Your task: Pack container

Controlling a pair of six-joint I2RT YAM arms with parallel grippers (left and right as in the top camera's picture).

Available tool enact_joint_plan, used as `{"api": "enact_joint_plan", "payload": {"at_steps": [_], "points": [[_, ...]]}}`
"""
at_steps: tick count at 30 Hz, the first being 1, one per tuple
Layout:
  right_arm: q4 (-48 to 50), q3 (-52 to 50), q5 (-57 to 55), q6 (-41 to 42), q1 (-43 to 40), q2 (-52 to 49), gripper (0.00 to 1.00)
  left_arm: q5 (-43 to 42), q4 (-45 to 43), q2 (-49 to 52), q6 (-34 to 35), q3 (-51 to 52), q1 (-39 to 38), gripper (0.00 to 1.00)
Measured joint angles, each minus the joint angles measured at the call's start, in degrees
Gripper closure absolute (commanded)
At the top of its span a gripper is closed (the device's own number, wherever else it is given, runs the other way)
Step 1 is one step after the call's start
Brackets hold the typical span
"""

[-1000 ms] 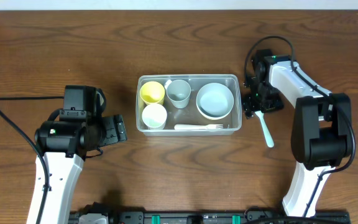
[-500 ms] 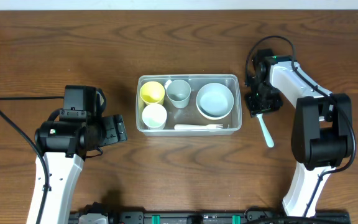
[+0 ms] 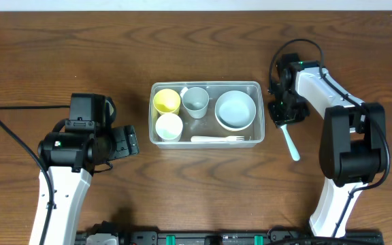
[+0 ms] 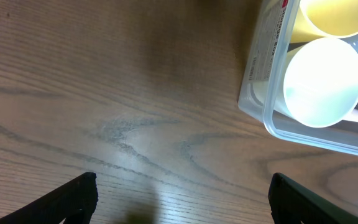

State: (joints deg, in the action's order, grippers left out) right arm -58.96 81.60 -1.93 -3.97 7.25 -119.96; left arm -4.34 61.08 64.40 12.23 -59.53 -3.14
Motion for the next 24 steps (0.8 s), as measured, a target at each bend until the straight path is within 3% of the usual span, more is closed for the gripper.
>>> {"api": "enact_joint_plan", "payload": {"at_steps": [11,24], "points": [[0.9,-0.04,0.02,0.22,0.0,0.09,0.79,0.0,0.0,0.0,0.02,0.0,0.0,0.12],[3.8,-0.46,-0.09,1.7,0.0,3.8,0.8,0.0,0.0,0.0,0.0,0.0,0.0,0.12]]}}
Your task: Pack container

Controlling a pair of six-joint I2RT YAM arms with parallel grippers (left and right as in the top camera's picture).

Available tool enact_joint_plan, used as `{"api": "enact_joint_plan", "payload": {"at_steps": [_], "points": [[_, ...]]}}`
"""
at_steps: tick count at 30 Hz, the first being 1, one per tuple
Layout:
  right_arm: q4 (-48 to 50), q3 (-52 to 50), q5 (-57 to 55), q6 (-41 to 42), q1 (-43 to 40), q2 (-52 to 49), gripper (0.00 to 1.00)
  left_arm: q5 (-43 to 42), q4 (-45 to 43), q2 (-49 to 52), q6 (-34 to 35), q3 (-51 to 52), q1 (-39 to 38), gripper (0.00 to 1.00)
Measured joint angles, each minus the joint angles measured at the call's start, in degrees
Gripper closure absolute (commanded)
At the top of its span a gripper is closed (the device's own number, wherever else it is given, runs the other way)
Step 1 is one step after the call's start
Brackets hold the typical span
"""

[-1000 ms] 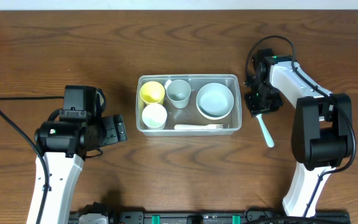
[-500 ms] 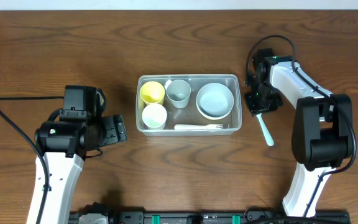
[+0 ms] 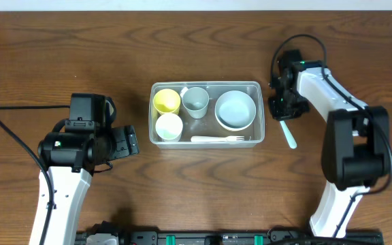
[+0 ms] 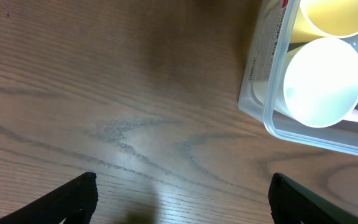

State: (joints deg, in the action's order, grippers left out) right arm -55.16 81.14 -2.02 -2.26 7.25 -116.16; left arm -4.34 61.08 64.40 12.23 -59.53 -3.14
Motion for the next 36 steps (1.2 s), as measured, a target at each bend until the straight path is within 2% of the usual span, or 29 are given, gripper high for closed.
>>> {"api": "enact_joint_plan", "payload": {"at_steps": [5,9,12,20,29,36], "points": [[1.01,0.02,-0.52,0.13,0.0,7.85,0.76,0.0,0.02,0.0,0.02,0.0,0.0,0.12],[1.18,0.15,-0.83,0.33,0.0,10.38,0.53,0.0,0.11,0.0,0.02,0.0,0.0,0.12],[2.38,0.11,-1.05,0.39,0.0,10.25,0.46,0.0,0.15,0.0,0.02,0.0,0.0,0.12],[5.57,0.11,-0.94,0.17,0.0,9.53,0.44,0.0,0.17,0.0,0.02,0.0,0.0,0.12],[5.51,0.11,0.13,-0.42,0.0,1.16,0.43,0.0,0.13,0.0,0.02,0.0,0.0,0.12],[5.88,0.11,0.52,-1.16,0.0,-1.64,0.43,0.0,0.0,0.0,0.02,0.0,0.0,0.12]]}}
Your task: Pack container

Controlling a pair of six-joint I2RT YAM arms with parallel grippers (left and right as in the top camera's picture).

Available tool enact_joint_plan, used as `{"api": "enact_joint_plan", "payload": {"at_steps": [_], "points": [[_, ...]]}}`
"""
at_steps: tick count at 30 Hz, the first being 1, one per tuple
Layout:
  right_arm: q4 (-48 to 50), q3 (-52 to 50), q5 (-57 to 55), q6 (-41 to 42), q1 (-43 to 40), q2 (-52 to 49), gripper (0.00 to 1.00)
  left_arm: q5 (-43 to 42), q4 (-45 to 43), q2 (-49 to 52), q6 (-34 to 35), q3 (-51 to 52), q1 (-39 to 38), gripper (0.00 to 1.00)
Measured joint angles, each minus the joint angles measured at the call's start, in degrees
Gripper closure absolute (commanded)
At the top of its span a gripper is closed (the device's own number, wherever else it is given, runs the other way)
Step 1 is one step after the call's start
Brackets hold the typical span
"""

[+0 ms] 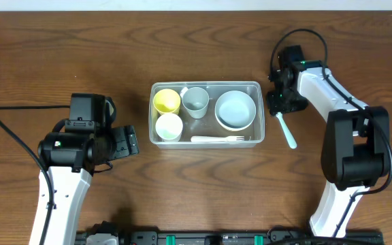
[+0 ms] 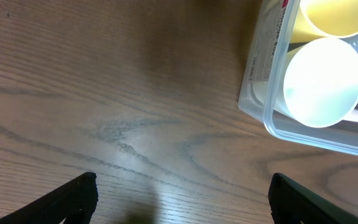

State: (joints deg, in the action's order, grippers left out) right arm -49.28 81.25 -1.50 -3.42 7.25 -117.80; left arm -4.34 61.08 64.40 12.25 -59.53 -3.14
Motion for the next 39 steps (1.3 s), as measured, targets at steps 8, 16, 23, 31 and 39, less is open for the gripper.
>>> {"api": "enact_joint_plan", "payload": {"at_steps": [8,16,23,31,39], "points": [[0.74,0.0,0.04,-0.61,0.0,-0.17,0.43,0.0,0.0,0.0,0.0,0.0,0.0,0.12],[0.94,0.0,0.92,-0.63,0.0,-1.22,0.43,0.0,0.0,0.0,0.0,0.0,0.0,0.12],[0.94,0.0,1.11,-0.63,0.02,-1.31,0.44,0.0,0.0,0.0,-0.02,0.0,0.0,0.12],[1.25,0.0,1.16,-0.83,0.02,-1.33,0.55,0.0,0.0,0.0,0.0,0.0,0.0,0.12],[1.77,0.0,1.2,-1.05,0.02,-1.33,0.68,0.0,0.0,0.0,-0.02,0.0,0.0,0.12]]}}
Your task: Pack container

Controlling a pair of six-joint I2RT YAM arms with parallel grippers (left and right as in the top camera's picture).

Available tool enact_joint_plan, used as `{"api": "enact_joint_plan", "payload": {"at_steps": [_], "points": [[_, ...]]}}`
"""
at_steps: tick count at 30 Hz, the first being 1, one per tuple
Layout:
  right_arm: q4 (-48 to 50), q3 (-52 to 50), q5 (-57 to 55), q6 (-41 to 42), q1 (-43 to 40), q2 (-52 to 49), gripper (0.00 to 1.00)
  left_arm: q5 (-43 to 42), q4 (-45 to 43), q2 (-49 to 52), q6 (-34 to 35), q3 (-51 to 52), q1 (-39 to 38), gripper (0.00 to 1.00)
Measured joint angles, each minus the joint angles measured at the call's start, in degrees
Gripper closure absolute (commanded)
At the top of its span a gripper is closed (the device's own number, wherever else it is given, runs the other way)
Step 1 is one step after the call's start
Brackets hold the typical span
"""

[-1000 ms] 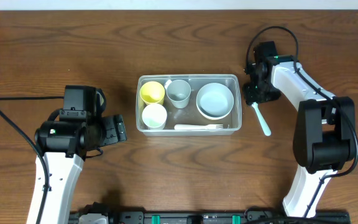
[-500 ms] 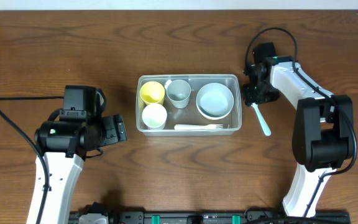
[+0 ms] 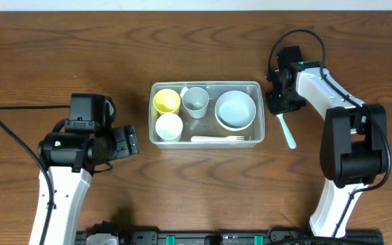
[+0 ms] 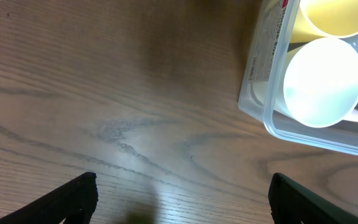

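A clear plastic container (image 3: 257,87) stands mid-table in the overhead view. It holds a yellow cup (image 3: 167,101), a grey cup (image 3: 195,100), a white cup (image 3: 169,126), a pale bowl (image 3: 235,109) and a white fork (image 3: 218,139). Just off its right end, my right gripper (image 3: 278,109) is shut on the top of a pale spoon (image 3: 286,131), which slants down toward the table. My left gripper (image 3: 125,141) is open to the left of the container. Between its fingers (image 4: 182,186) lies only bare wood. The container's corner (image 4: 263,118) and white cup (image 4: 323,81) show in the left wrist view.
The dark wooden table (image 3: 203,190) stretches around the container. A black cable (image 3: 5,129) loops at the left arm's side. The right arm's base (image 3: 351,156) stands at the right front. A black rail (image 3: 196,238) runs along the front edge.
The right gripper with the spoon has barely shifted beside the container's right end. The left arm and the container's contents are unchanged.
The right gripper was down on the spoon's handle to the right of the container, the spoon lying farther toward the front. By the following moment the spoon had moved back with the gripper. It has since stayed close to the container's right end. The left gripper has stayed open.
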State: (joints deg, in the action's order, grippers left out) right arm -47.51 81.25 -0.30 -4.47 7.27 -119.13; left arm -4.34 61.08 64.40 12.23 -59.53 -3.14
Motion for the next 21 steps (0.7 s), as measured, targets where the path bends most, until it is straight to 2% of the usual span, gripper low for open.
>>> {"api": "enact_joint_plan", "payload": {"at_steps": [7,13,15,20,21], "points": [[0.13,0.02,0.02,0.0,0.0,0.0,0.72,0.0,0.0,0.0,0.02,0.0,0.0,0.12],[0.13,0.02,0.02,0.0,0.0,0.0,0.83,0.0,0.0,0.0,0.0,0.0,0.0,0.12],[0.02,0.04,0.02,0.02,0.0,0.0,0.83,0.0,0.0,0.0,0.02,0.0,0.0,0.12],[-1.51,0.11,0.04,0.59,-0.02,0.42,0.99,0.0,0.02,0.0,0.0,0.0,0.0,0.12],[-1.86,0.04,0.02,0.7,-0.02,0.83,0.99,0.0,0.02,0.0,0.02,0.0,0.0,0.12]]}}
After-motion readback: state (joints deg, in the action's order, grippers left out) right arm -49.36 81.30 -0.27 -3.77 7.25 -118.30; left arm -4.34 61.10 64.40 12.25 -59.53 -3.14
